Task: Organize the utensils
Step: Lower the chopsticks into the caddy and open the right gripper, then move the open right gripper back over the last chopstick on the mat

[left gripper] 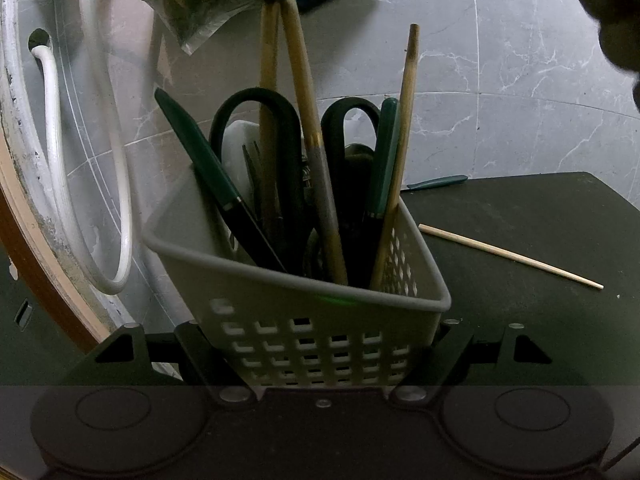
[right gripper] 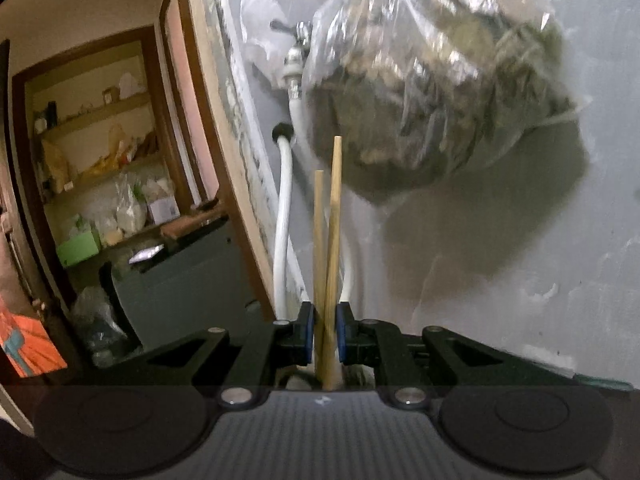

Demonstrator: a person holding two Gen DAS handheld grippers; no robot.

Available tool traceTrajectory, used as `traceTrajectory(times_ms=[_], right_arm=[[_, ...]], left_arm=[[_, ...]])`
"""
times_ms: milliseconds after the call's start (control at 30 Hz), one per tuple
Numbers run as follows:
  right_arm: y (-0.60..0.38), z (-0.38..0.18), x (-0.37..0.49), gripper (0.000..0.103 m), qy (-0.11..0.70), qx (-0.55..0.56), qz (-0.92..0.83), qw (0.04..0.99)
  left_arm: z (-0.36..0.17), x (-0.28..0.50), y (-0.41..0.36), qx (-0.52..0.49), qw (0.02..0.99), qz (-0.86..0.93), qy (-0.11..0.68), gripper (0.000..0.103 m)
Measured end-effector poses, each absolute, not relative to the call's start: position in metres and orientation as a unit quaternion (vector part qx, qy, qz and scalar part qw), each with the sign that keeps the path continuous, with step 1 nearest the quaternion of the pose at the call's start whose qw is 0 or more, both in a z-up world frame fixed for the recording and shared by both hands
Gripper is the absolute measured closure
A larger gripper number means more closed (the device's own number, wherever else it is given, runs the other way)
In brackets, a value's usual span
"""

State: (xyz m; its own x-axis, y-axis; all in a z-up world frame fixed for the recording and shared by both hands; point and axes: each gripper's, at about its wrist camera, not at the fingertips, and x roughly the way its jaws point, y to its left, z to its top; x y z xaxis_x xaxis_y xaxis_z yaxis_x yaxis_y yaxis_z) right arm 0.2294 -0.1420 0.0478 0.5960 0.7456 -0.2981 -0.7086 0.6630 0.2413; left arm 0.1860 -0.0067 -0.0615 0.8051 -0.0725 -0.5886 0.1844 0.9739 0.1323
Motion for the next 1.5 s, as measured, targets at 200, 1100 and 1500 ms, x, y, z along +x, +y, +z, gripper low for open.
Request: traceTrajectory(times_ms=[200, 1100, 1500], right_arm=[[-0.133, 0.035, 0.226, 0.090, 0.215, 0.029, 0.406, 0.888], [-0.195, 0.063, 0.195, 0.000, 0.107, 0.041, 0.335, 0.935], [-0.262, -0.005, 0.226, 0.000, 0.304, -0.007, 0.110, 0.946]], left_arm=[[-0.062, 0.186, -0.007, 0.092, 0.946, -0.068, 0.305, 0.021], [-0.062, 0.186, -0.007, 0.093, 0.946, -0.067, 0.304, 0.022], [-0.062, 0.189, -0.006, 0.098, 0.944, -0.068, 0.307, 0.021]])
